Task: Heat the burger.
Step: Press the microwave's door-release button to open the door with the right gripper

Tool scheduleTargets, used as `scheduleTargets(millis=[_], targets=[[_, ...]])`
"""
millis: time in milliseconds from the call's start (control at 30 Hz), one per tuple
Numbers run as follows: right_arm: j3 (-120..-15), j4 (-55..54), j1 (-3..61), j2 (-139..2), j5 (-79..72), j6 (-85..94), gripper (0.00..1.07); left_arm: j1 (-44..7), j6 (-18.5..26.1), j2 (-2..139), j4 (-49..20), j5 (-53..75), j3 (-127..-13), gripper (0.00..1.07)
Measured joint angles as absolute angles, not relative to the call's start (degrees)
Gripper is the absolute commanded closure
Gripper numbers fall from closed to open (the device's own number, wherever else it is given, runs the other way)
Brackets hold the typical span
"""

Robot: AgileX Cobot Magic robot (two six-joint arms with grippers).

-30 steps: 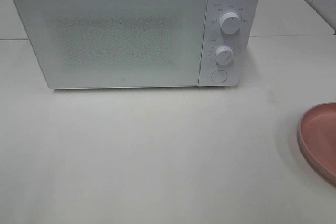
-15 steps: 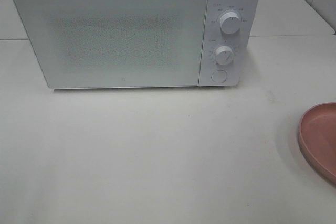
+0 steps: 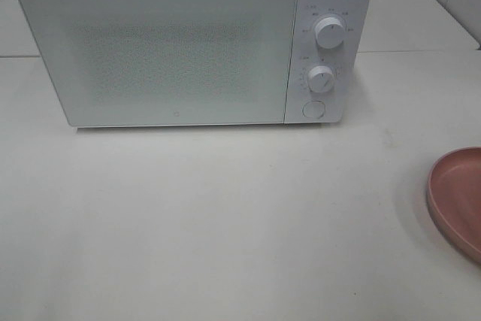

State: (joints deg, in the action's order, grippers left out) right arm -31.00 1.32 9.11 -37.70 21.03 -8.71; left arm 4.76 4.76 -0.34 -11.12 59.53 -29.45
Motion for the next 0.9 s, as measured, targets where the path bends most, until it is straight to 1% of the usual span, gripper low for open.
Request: scheduleTargets(millis=[133, 233, 267, 300, 367, 400, 433, 500, 533, 600, 667, 767, 833, 900], targets=[[-31.0, 1.32, 9.11, -40.85, 17.82, -8.71, 0.32, 4.76, 4.76, -0.34, -11.12, 59.53, -29.45, 0.06], [-31.0, 1.32, 9.11, -44.12, 13.69, -8.71, 0.32, 4.76, 4.76, -0.34, -11.12, 59.53, -29.45, 0.06], [-30.65, 1.32, 9.11, -46.35, 10.2, -8.71, 0.32, 4.76, 4.76, -0.34, -11.12, 59.53, -29.45, 0.06], [-30.65, 1.32, 9.11, -46.35, 10.2, -8.71, 0.32, 4.76, 4.76, -0.34, -11.12, 59.53, -29.45, 0.06], [-28.07, 1.32, 9.11, -49.22, 3.32, -8.71, 0.32, 4.76, 4.76, -0.34, -11.12, 59.53, -29.45, 0.06], [-28.07, 1.32, 9.11, -49.22, 3.32, -8.71, 0.32, 4.76, 4.76, -0.34, -11.12, 59.53, -29.45, 0.06], [-26.07, 1.32, 9.11, -50.88, -1.6, -8.71, 0.32, 4.76, 4.76, -0.34, -11.12, 59.53, -29.45, 0.06], [-25.27, 1.32, 9.11, -51.62, -3.61, -8.71, 0.32, 4.76, 4.76, -0.34, -11.12, 59.53, -29.45, 0.06], [-23.26, 1.32, 9.11, -53.4, -9.05, -8.71, 0.32, 4.76, 4.76, -0.34, -11.12, 59.53, -29.45, 0.06], [-22.57, 1.32, 9.11, -54.26, -11.34, -8.71, 0.32, 4.76, 4.76, -0.34, -11.12, 59.53, -29.45, 0.06], [-19.14, 1.32, 9.11, -57.7, -22.98, -8.71, 0.32, 4.76, 4.76, -0.34, -11.12, 59.53, -29.45, 0.06], [-18.51, 1.32, 9.11, -58.5, -25.78, -8.71, 0.32, 4.76, 4.76, -0.34, -11.12, 59.53, -29.45, 0.06], [-16.62, 1.32, 9.11, -62.91, -33.75, -8.54, 0.32, 4.76, 4.76, -0.34, -11.12, 59.53, -29.45, 0.06], [-16.44, 1.32, 9.11, -63.88, -34.89, -8.37, 0.32, 4.76, 4.76, -0.34, -11.12, 59.53, -29.45, 0.06]])
